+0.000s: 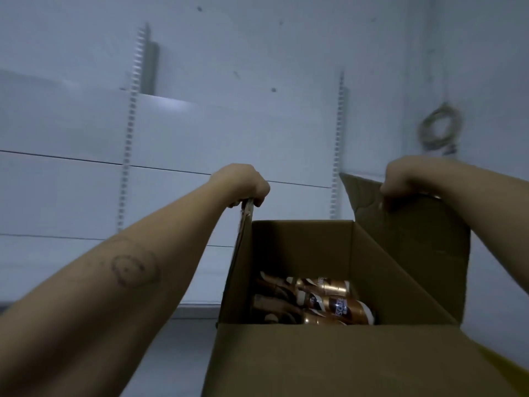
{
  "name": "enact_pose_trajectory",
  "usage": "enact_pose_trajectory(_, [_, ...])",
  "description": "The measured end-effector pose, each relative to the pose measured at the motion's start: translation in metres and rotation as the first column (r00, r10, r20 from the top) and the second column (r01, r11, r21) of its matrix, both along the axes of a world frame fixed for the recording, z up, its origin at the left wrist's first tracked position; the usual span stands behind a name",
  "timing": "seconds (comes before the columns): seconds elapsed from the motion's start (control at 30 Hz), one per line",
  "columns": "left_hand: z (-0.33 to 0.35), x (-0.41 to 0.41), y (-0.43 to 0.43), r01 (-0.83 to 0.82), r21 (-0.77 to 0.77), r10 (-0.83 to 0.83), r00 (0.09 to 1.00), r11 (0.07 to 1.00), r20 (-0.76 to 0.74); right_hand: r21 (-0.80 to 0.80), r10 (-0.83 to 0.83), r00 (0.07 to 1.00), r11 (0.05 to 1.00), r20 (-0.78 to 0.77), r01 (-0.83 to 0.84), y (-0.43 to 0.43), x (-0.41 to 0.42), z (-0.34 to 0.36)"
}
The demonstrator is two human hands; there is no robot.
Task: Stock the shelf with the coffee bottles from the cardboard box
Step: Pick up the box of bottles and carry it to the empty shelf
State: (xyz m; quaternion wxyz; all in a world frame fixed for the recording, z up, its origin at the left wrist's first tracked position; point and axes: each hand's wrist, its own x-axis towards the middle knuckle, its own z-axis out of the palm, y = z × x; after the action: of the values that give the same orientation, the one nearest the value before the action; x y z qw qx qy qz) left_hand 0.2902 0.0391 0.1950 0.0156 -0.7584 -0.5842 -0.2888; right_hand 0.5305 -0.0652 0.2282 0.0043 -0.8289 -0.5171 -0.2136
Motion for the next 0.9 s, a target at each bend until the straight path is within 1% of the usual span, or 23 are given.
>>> enact_pose_trajectory(0.1, [-0.015,-0.047,-0.014,-0.197,-0.003,0.197,0.980,0.980,-0.013,-0.027,0.165,0.985,0.986,-0.056,-0.167,0.033,-0.027,-0.023])
enact_pose_trajectory(0.17, [-0.031,-0.079,-0.030,-0.311,-0.025,0.311,0.950,0.950,-0.019,-0.018,0.271,0.953,0.961,-0.140,-0.276,0.056,-0.047,-0.044])
enact_pose_trajectory(0.23, [-0.050,-0.108,-0.048,-0.411,-0.042,0.410,0.911,0.910,-0.033,-0.006,0.393,0.890,0.914,-0.230,-0.406,0.073,-0.073,-0.061])
enact_pose_trajectory(0.3, [-0.073,-0.138,-0.068,-0.503,-0.071,0.501,0.864,0.861,-0.048,0.018,0.500,0.825,0.858,-0.263,-0.514,0.080,-0.107,-0.070])
enact_pose_trajectory(0.37, [-0.089,-0.168,-0.093,-0.586,-0.064,0.585,0.810,0.808,-0.028,0.007,0.570,0.765,0.803,-0.301,-0.595,0.081,-0.138,-0.076])
enact_pose_trajectory(0.43, [-0.090,-0.199,-0.115,-0.656,-0.064,0.658,0.753,0.752,0.016,-0.036,0.613,0.725,0.756,-0.314,-0.654,0.083,-0.162,-0.079])
enact_pose_trajectory(0.5, [-0.091,-0.225,-0.137,-0.700,-0.120,0.708,0.704,0.704,0.047,-0.090,0.661,0.694,0.702,-0.286,-0.706,0.082,-0.192,-0.086])
enact_pose_trajectory(0.53, [-0.093,-0.237,-0.147,-0.717,-0.144,0.728,0.685,0.682,0.041,-0.111,0.690,0.666,0.667,-0.284,-0.737,0.080,-0.208,-0.091])
enact_pose_trajectory(0.67, [-0.125,-0.293,-0.177,-0.799,-0.198,0.806,0.589,0.568,-0.065,-0.175,0.773,0.548,0.521,-0.318,-0.836,0.070,-0.278,-0.119])
enact_pose_trajectory(0.77, [-0.155,-0.344,-0.195,-0.830,-0.267,0.837,0.533,0.489,-0.123,-0.233,0.778,0.521,0.466,-0.351,-0.854,0.068,-0.332,-0.155])
enact_pose_trajectory(0.9, [-0.196,-0.410,-0.209,-0.858,-0.297,0.874,0.469,0.419,-0.123,-0.290,0.753,0.526,0.441,-0.395,-0.849,0.072,-0.409,-0.206])
